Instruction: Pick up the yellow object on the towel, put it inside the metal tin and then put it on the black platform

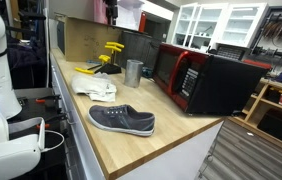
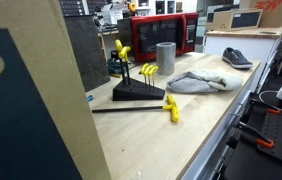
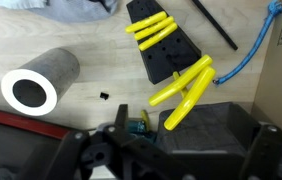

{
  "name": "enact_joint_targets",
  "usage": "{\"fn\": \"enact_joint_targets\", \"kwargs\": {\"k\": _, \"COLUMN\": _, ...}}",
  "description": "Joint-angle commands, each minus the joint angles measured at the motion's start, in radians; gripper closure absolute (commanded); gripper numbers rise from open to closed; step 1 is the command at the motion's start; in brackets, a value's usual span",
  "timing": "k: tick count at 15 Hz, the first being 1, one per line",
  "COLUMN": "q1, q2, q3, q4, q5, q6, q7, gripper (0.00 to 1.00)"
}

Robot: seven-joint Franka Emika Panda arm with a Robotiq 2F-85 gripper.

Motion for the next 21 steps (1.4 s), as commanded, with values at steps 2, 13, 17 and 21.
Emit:
{"fn": "enact_joint_targets", "kwargs": {"k": 2, "q1": -0.039, "q2": -0.188, "q3": 0.016, "q4": -0.153, "q5": 0.043, "q6": -0.004, "q7": -0.137, "gripper": 0.0}}
{"fn": "enact_joint_targets", "kwargs": {"k": 13, "q1": -0.112, "q2": -0.499, "q3": 0.0, "q4": -0.438, "q5": 0.129, "q6": -0.056, "q7": -0.212, "gripper": 0.0}}
{"fn": "enact_joint_targets", "kwargs": {"k": 17, "q1": -0.146, "q2": -0.572, "q3": -0.017, "q4": -0.551, "q5": 0.157, "q6": -0.059, "q7": -0.2, "gripper": 0.0}}
{"fn": "enact_joint_targets", "kwargs": {"k": 21, "q1": -0.18, "q2": -0.625, "q3": -0.046, "q4": -0.642, "q5": 0.211, "q6": -0.064, "q7": -0.19, "gripper": 0.0}}
